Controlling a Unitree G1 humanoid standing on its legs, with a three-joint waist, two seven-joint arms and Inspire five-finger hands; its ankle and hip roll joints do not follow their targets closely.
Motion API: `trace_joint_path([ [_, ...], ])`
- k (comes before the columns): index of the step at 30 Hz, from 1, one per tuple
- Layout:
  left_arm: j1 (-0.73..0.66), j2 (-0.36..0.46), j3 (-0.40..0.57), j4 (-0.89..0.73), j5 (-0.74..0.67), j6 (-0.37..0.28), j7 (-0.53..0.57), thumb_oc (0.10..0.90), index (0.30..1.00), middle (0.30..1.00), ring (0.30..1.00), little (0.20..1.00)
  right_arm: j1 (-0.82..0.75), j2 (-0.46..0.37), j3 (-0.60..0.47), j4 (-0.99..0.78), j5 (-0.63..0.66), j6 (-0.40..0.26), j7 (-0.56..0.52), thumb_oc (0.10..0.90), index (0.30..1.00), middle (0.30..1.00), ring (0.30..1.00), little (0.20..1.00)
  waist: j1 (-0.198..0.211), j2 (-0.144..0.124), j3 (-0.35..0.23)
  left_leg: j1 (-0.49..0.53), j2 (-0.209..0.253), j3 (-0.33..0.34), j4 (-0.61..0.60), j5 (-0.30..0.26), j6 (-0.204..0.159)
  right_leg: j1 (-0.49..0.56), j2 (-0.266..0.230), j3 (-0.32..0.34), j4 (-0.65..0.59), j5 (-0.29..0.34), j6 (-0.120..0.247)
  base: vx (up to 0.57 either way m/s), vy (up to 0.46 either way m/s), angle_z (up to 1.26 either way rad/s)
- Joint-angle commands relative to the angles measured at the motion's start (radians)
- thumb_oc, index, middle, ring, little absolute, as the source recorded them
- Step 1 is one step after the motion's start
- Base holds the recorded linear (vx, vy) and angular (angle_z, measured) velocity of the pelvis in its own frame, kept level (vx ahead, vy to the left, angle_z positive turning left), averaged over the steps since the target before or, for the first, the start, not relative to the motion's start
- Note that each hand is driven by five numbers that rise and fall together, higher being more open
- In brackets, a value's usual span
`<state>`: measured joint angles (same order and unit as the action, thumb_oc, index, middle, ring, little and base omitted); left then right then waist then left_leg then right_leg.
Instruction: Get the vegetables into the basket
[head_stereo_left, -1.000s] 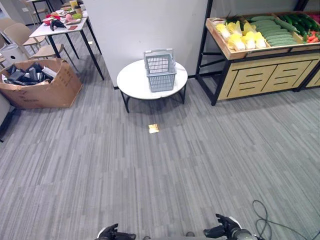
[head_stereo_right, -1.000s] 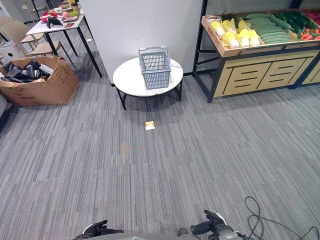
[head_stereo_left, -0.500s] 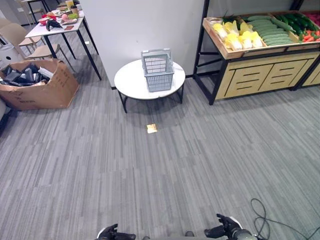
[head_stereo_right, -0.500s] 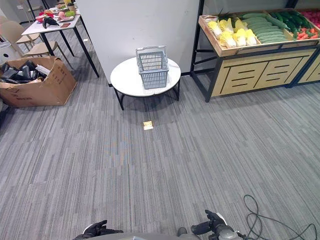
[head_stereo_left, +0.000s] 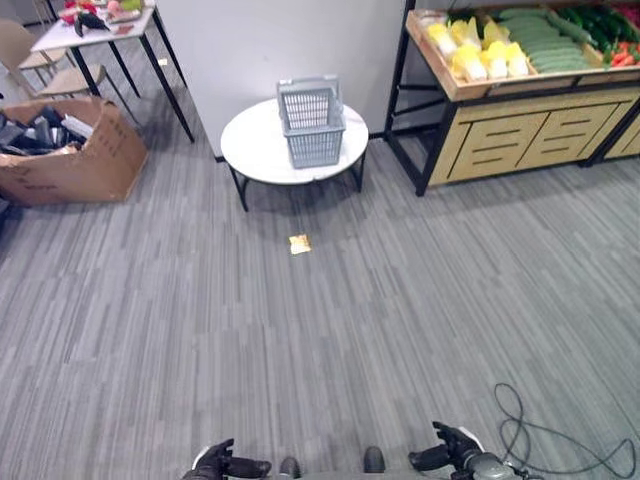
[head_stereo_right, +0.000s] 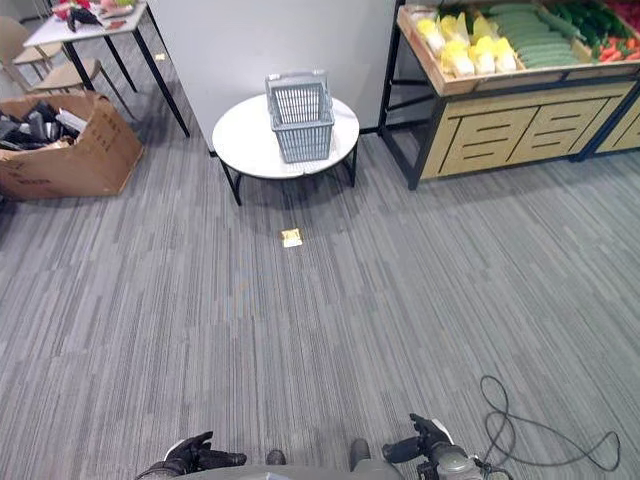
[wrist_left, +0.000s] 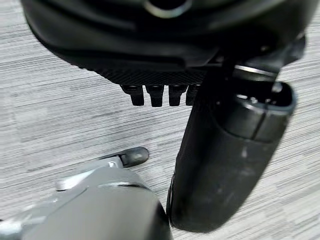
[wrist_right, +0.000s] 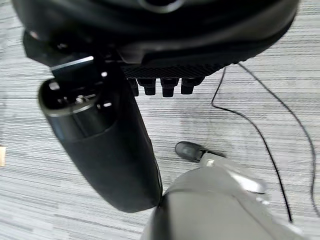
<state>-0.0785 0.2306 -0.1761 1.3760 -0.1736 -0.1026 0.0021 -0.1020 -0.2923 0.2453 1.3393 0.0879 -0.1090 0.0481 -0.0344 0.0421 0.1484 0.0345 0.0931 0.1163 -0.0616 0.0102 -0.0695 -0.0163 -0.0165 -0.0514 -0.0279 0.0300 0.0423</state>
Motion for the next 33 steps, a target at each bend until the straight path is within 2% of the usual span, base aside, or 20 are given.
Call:
trace_joint_path([
  [1,-0.012,0.029,-0.026,0.056,0.031,0.006,0.025,0.900,1.000,1.000,1.000,1.000,0.017,-0.020,0.064,0.061,-0.008,0.024,-0.013,0.900,1.000,1.000,1.000,1.000,-0.019,-0.020,0.011,0.001,0.069,-0.051,-0.026,0.075,-0.033,-0.086,-0.037,-0.007,0.140,-0.031,0.033,0.03,-0.101,0.13],
  [4,-0.020,0.019,-0.035,0.064,0.039,0.007,0.034,0.900,1.000,1.000,1.000,1.000,0.016,-0.018,0.057,0.051,0.002,0.021,-0.024,0.900,1.000,1.000,1.000,1.000,-0.024,-0.022,0.020,-0.011,0.081,-0.047,-0.010,0.084,-0.040,-0.094,-0.027,-0.014,0.145,-0.038,0.024,0.06,-0.153,0.18],
  [7,-0.024,0.017,-0.027,0.056,0.020,0.005,0.043,0.900,1.000,1.000,1.000,1.000,0.014,-0.023,0.061,0.053,0.005,0.021,-0.028,0.900,1.000,1.000,1.000,1.000,-0.026,-0.037,0.040,-0.060,0.087,-0.046,0.133,0.070,-0.045,-0.079,-0.021,-0.002,0.132,-0.038,0.008,0.09,-0.146,0.06],
  [8,-0.035,0.013,-0.031,0.043,0.002,0.001,0.046,0.900,1.000,1.000,1.000,1.000,0.004,-0.028,0.067,0.059,0.002,0.022,-0.036,0.900,1.000,1.000,1.000,1.000,-0.020,-0.036,0.060,-0.089,0.069,-0.078,0.181,0.079,-0.040,-0.069,-0.015,0.010,0.127,-0.043,0.001,0.12,-0.097,0.03],
  [12,-0.046,0.015,-0.040,0.034,-0.012,-0.003,0.049,0.900,1.000,1.000,1.000,1.000,-0.003,-0.042,0.069,0.062,-0.006,0.022,-0.043,0.900,1.000,1.000,1.000,1.000,-0.009,-0.036,0.069,-0.161,0.032,-0.122,0.134,0.081,-0.019,-0.055,-0.026,0.018,0.117,-0.053,0.012,0.12,0.021,-0.15],
  [13,-0.048,0.012,-0.048,0.031,-0.010,-0.007,0.051,0.900,1.000,1.000,1.000,1.000,0.000,-0.046,0.067,0.061,-0.010,0.023,-0.048,0.900,1.000,1.000,1.000,1.000,-0.008,-0.032,0.067,-0.198,0.033,-0.122,0.113,0.108,-0.020,-0.046,-0.033,0.019,0.113,-0.060,0.018,0.27,0.149,-0.06],
  [14,-0.045,0.005,-0.061,0.024,-0.002,-0.011,0.052,0.900,1.000,1.000,1.000,1.000,0.002,-0.050,0.061,0.060,-0.011,0.024,-0.051,0.900,1.000,1.000,1.000,1.000,0.003,-0.021,0.065,-0.270,0.038,-0.112,0.076,0.164,-0.029,-0.021,-0.037,0.024,0.105,-0.070,0.023,0.22,0.128,0.09],
  [18,-0.032,0.021,-0.049,0.028,-0.002,-0.012,0.044,0.900,1.000,1.000,1.000,1.000,0.005,-0.051,0.054,0.062,-0.015,0.020,-0.042,0.900,1.000,1.000,1.000,1.000,0.028,-0.024,0.053,-0.287,0.026,-0.105,0.046,0.189,-0.032,0.044,-0.044,0.063,0.095,-0.096,0.037,0.30,0.174,0.02],
  [20,-0.019,0.021,-0.041,0.033,-0.002,-0.011,0.036,0.900,1.000,1.000,1.000,1.000,0.016,-0.043,0.052,0.064,-0.022,0.022,-0.035,0.900,1.000,1.000,1.000,1.000,0.030,-0.033,0.036,-0.252,0.025,-0.086,0.038,0.174,-0.022,0.062,-0.055,0.082,0.095,-0.098,0.048,0.33,0.253,-0.74],
  [21,-0.012,0.024,-0.043,0.033,0.012,-0.009,0.031,0.900,1.000,1.000,1.000,1.000,0.029,-0.031,0.049,0.064,-0.027,0.025,-0.028,0.900,1.000,1.000,1.000,1.000,0.029,-0.051,0.018,-0.230,0.006,-0.067,0.031,0.158,-0.003,0.068,-0.083,0.091,0.102,-0.078,0.073,0.26,0.285,-0.82],
  [23,-0.012,0.030,-0.044,0.032,0.020,-0.006,0.023,0.900,1.000,1.000,1.000,1.000,0.030,-0.022,0.055,0.064,-0.035,0.029,-0.020,0.900,1.000,1.000,1.000,1.000,0.028,-0.071,0.010,-0.217,-0.015,-0.046,0.044,0.127,0.020,0.056,-0.108,0.119,0.136,-0.037,0.096,0.26,0.305,-0.76],
  [25,-0.015,0.043,-0.044,0.030,0.024,-0.004,0.021,0.900,1.000,1.000,1.000,1.000,0.025,-0.012,0.063,0.059,-0.037,0.029,-0.015,0.900,1.000,1.000,1.000,1.000,0.027,-0.087,0.012,-0.210,-0.035,-0.025,0.061,0.100,0.044,0.023,-0.128,0.143,0.195,0.030,0.115,0.16,0.300,-0.31],
  [26,-0.022,0.051,-0.046,0.026,0.022,-0.005,0.021,0.900,1.000,1.000,1.000,1.000,0.013,-0.007,0.066,0.051,-0.031,0.030,-0.015,0.900,1.000,1.000,1.000,1.000,0.023,-0.095,0.024,-0.207,-0.053,-0.013,0.078,0.078,0.064,-0.011,-0.140,0.153,0.247,0.089,0.124,0.11,0.271,-0.19],
  [27,-0.022,0.051,-0.046,0.026,0.022,-0.005,0.021,0.900,1.000,1.000,1.000,1.000,0.013,-0.007,0.066,0.051,-0.031,0.030,-0.015,0.900,1.000,1.000,1.000,1.000,0.023,-0.095,0.024,-0.207,-0.053,-0.013,0.078,0.078,0.064,-0.011,-0.140,0.153,0.247,0.089,0.124,0.18,0.383,-0.14],
  [28,-0.025,0.062,-0.039,0.023,0.016,-0.006,0.018,0.900,1.000,1.000,1.000,1.000,0.002,0.000,0.071,0.037,-0.027,0.030,-0.010,0.900,1.000,1.000,1.000,1.000,0.028,-0.099,0.033,-0.199,-0.072,-0.006,0.100,0.043,0.089,-0.047,-0.152,0.139,0.325,0.152,0.127,0.16,0.267,0.00],
  [29,-0.022,0.062,-0.035,0.022,0.011,-0.005,0.015,0.900,1.000,1.000,1.000,1.000,0.001,0.000,0.073,0.035,-0.028,0.029,-0.010,0.900,1.000,1.000,1.000,1.000,0.031,-0.097,0.035,-0.190,-0.078,-0.009,0.107,0.027,0.097,-0.056,-0.152,0.130,0.352,0.164,0.124,0.33,0.407,0.01],
  [30,-0.026,0.074,-0.025,0.027,0.003,-0.003,0.009,0.900,1.000,1.000,1.000,1.000,-0.008,-0.001,0.079,0.020,-0.028,0.027,-0.008,0.900,1.000,1.000,1.000,1.000,0.033,-0.095,0.040,-0.150,-0.087,-0.006,0.107,-0.002,0.105,-0.105,-0.161,0.076,0.345,0.170,0.113,0.30,0.238,-0.17],
  [31,-0.025,0.073,-0.025,0.029,0.005,-0.004,0.007,0.900,1.000,1.000,1.000,1.000,-0.013,-0.002,0.080,0.019,-0.026,0.026,-0.006,0.900,1.000,1.000,1.000,1.000,0.027,-0.090,0.045,-0.134,-0.087,-0.012,0.105,-0.012,0.106,-0.126,-0.150,0.064,0.325,0.142,0.105,0.41,0.200,-0.29],
  [32,-0.030,0.072,-0.015,0.035,-0.002,-0.003,0.007,0.900,1.000,1.000,1.000,1.000,-0.022,0.000,0.082,0.017,-0.012,0.022,-0.009,0.900,1.000,1.000,1.000,1.000,0.018,-0.087,0.051,-0.105,-0.087,-0.022,0.098,-0.030,0.103,-0.178,-0.120,0.049,0.243,0.085,0.097,0.30,0.063,-0.15],
  [33,-0.029,0.069,-0.012,0.036,-0.004,-0.004,0.008,0.900,1.000,1.000,1.000,1.000,-0.023,0.002,0.081,0.019,-0.010,0.022,-0.009,0.900,1.000,1.000,1.000,1.000,0.012,-0.086,0.058,-0.086,-0.089,-0.032,0.097,-0.039,0.102,-0.178,-0.116,0.045,0.224,0.079,0.098,0.31,0.037,-0.04],
])
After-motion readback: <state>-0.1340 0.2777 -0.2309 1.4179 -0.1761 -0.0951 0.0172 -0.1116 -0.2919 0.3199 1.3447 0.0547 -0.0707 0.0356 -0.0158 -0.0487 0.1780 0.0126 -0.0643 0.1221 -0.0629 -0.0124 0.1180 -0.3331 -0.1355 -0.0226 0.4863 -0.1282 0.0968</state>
